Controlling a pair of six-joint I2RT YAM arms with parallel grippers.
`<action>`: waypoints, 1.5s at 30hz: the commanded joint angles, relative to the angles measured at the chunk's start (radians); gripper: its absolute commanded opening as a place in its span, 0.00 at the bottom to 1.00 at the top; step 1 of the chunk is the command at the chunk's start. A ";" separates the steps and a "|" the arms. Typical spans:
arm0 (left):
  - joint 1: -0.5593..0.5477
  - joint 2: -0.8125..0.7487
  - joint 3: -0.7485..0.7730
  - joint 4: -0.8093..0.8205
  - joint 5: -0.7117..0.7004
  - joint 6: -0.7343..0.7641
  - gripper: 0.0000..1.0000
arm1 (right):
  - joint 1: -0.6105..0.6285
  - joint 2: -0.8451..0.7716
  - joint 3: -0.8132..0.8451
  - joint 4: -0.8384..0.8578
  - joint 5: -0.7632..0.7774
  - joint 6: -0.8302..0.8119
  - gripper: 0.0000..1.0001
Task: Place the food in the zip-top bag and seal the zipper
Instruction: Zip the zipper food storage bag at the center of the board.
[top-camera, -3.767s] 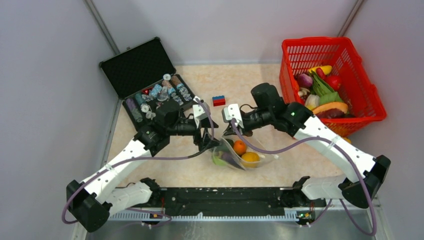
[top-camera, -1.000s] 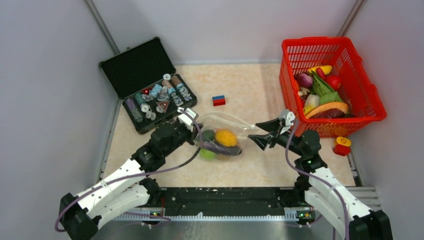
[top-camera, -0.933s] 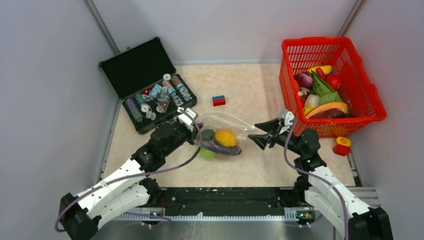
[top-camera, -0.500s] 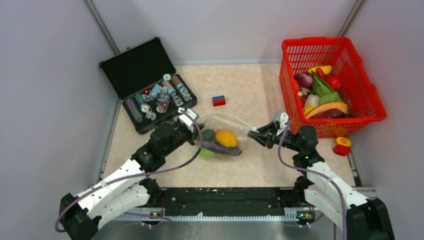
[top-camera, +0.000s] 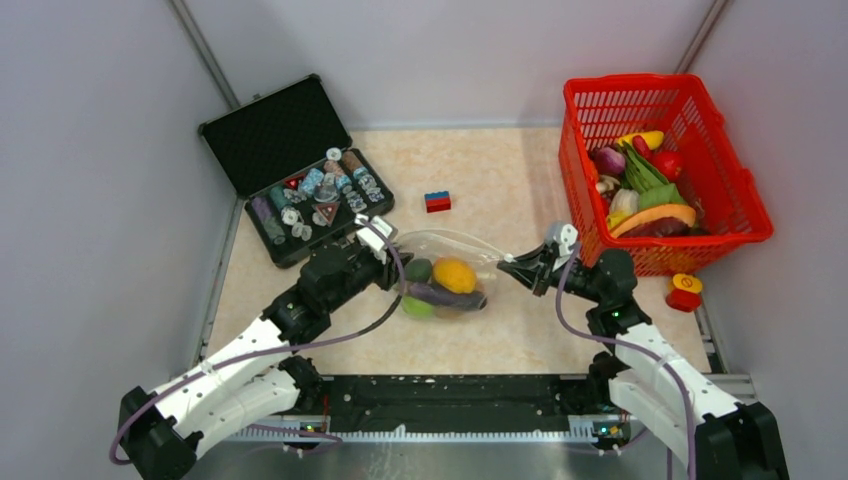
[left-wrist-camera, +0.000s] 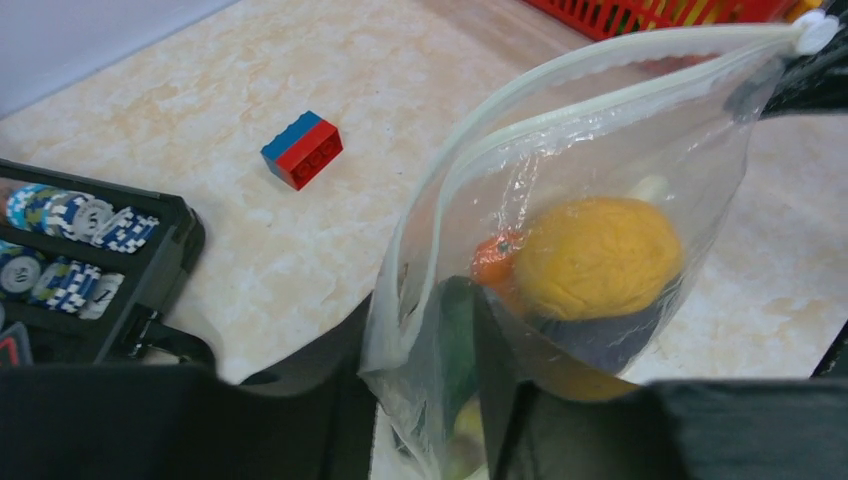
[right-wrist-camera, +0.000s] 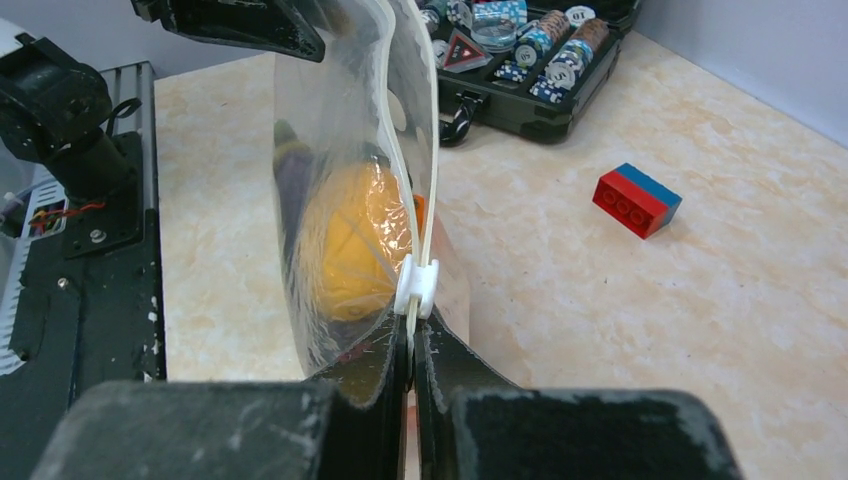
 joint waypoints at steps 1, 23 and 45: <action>0.003 -0.014 0.074 -0.010 -0.014 -0.047 0.45 | -0.008 -0.003 0.077 0.006 -0.028 -0.012 0.00; -0.012 0.249 0.526 -0.367 0.532 0.173 0.99 | 0.045 0.037 0.204 -0.240 -0.068 -0.197 0.00; -0.152 0.526 0.650 -0.220 0.546 0.408 0.79 | 0.108 -0.008 0.221 -0.327 0.008 -0.249 0.00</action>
